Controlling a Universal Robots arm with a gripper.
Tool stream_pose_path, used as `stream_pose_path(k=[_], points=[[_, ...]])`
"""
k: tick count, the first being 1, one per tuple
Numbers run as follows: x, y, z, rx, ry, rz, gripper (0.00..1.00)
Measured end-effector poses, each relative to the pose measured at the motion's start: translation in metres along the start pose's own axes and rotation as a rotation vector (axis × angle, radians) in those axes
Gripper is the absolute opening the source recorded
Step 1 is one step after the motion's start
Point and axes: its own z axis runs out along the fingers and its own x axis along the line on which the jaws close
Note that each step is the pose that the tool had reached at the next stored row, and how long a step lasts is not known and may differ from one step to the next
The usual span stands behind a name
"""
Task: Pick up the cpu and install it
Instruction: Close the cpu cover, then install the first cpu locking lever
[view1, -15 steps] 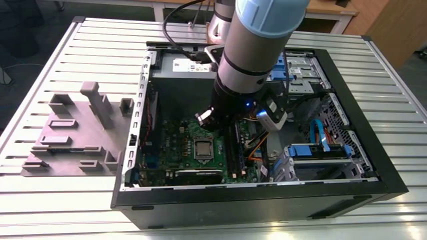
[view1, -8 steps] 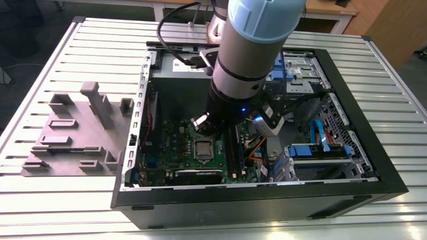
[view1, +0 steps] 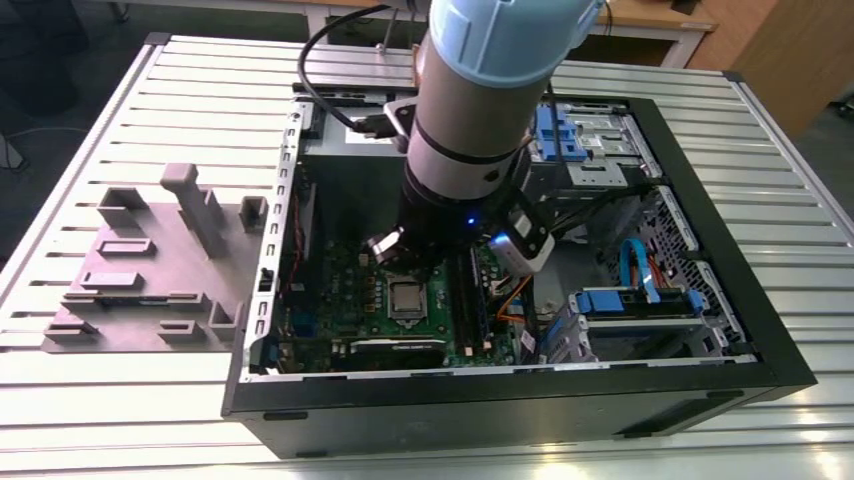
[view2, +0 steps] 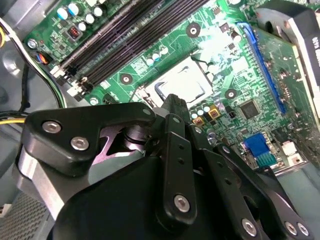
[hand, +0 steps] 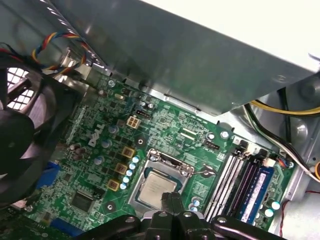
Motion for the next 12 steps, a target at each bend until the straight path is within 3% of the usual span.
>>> stream_pose_path(k=[12], points=[[0.0020,0.0008,-0.0003,0.0001,0.0000,0.000,0.10]])
